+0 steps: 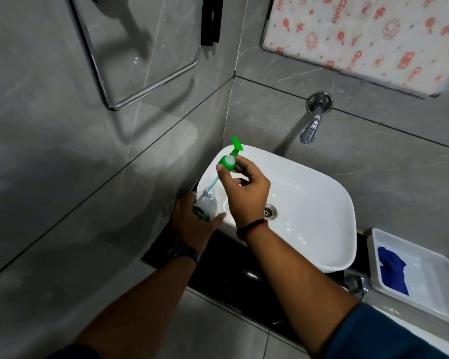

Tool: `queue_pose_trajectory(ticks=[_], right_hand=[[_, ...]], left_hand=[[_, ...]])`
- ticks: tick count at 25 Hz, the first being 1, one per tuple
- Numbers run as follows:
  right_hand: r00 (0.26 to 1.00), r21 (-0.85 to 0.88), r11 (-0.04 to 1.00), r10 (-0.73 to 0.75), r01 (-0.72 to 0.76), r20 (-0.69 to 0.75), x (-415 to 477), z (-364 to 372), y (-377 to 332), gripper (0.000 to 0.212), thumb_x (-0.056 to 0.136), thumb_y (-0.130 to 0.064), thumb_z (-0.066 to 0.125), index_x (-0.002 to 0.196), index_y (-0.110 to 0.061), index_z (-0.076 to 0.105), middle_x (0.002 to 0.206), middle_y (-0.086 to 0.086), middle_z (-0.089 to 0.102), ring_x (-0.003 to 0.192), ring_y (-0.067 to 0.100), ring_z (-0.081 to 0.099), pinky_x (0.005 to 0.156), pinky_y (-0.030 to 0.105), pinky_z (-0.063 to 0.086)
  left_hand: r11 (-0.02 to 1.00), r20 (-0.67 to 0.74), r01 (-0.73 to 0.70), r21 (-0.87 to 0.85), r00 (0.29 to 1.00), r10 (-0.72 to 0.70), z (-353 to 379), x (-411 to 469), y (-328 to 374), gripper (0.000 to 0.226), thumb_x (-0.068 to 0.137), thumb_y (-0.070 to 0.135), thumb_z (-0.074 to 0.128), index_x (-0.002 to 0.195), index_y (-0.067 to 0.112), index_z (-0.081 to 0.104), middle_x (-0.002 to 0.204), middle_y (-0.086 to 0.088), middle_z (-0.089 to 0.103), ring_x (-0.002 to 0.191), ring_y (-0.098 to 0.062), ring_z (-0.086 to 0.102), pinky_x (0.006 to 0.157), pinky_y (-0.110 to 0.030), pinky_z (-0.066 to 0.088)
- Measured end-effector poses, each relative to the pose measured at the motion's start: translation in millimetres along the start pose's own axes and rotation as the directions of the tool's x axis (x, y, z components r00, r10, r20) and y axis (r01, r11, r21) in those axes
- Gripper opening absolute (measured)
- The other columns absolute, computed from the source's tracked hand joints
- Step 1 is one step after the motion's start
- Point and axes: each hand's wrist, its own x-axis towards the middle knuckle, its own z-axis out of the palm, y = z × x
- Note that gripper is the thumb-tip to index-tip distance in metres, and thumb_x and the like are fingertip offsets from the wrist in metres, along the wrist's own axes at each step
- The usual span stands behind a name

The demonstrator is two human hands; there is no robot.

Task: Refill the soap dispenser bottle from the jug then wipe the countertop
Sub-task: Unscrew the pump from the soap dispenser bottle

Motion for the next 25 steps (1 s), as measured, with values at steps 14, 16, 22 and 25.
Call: queue_pose_trajectory(ticks=[14, 16, 22, 25], right_hand=[[0.97, -0.384, 0.893, -0.188, 0.233, 0.153, -21.4, -37.0, 8.7, 0.026, 0.071, -0.019, 0.076, 0.094, -0.026, 0.067, 0.091, -0.012, 0.069, 0.079, 0.011, 0.06, 0.065, 0.027, 0.048], [0.97, -0.51, 0.843, -0.057, 0.173, 0.235, -40.2, -49.0, 40.4, 0.027, 0.072, -0.02, 0.076, 0.097, -0.022, 0.068, 0.094, -0.006, 0.07, 0.081, 0.013, 0.06, 0.071, 0.028, 0.048], [0.871, -0.812, 0.505, 0.211, 0.292, 0.444, -69.7, -77.7, 110.9, 0.032, 0.077, -0.02, 0.065, 0.109, -0.02, 0.064, 0.099, 0.008, 0.068, 0.096, 0.03, 0.055, 0.08, 0.036, 0.046], [0.83, -0.845, 0.378, 0.266, 0.377, 0.49, -75.3, -79.9, 137.6, 0.033, 0.078, -0.022, 0.063, 0.111, -0.018, 0.061, 0.103, 0.009, 0.065, 0.1, 0.032, 0.052, 0.083, 0.039, 0.044]], left_hand=[[0.989, 0.045, 0.006, -0.148, 0.999, 0.0, -19.1, -2.1, -40.4, 0.08, 0.046, 0.037, 0.089, 0.111, 0.016, 0.05, 0.111, -0.009, 0.06, 0.097, -0.026, 0.058, 0.072, -0.03, 0.044], [0.984, 0.072, 0.023, -0.177, 0.997, -0.01, -15.9, -5.9, -54.8, 0.078, 0.045, 0.034, 0.09, 0.109, 0.013, 0.05, 0.11, -0.011, 0.06, 0.097, -0.029, 0.057, 0.074, -0.036, 0.047], [0.966, 0.093, 0.082, -0.246, 0.994, -0.061, 9.9, -22.0, -86.9, 0.083, 0.044, 0.028, 0.092, 0.112, 0.009, 0.048, 0.113, -0.014, 0.059, 0.102, -0.03, 0.057, 0.085, -0.043, 0.049], [0.965, 0.126, 0.067, -0.255, 0.991, -0.035, 24.6, -25.9, -98.6, 0.085, 0.044, 0.027, 0.092, 0.113, 0.007, 0.048, 0.113, -0.015, 0.058, 0.103, -0.031, 0.056, 0.088, -0.047, 0.047]])
